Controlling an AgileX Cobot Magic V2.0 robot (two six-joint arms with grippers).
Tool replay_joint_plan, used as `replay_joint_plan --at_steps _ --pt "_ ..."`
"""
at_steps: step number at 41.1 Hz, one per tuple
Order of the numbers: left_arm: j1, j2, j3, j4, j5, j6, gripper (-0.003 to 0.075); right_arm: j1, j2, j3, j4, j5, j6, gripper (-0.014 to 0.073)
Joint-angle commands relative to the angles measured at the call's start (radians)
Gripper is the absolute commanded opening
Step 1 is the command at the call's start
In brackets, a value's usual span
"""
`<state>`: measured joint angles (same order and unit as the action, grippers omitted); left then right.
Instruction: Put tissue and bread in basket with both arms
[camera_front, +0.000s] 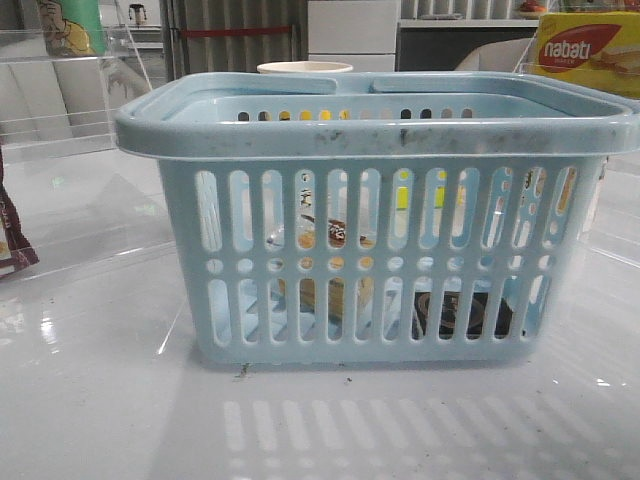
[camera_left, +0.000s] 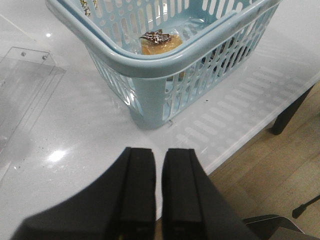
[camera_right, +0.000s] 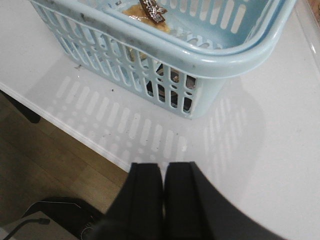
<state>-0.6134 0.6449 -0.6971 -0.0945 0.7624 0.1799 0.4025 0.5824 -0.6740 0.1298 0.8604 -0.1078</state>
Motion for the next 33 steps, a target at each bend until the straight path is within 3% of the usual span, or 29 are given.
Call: replay_joint_plan --at_steps 1,10,33 --pt "-0.005 -0.002 -0.027 -0.006 -0.079 -0.009 0.0094 -0.003 0.000 -0.026 0.000 -0.056 0.001 0.0076" --pt "-0.005 -0.002 -0.027 -0.017 -0.070 -0.009 0.0093 -0.003 0.000 -0.026 0.000 -0.059 -0.056 0.0057" --pt "-0.005 -0.017 -0.023 -0.017 -0.073 -0.009 0.0093 -0.003 0.000 -0.026 0.000 -0.052 -0.055 0.0057"
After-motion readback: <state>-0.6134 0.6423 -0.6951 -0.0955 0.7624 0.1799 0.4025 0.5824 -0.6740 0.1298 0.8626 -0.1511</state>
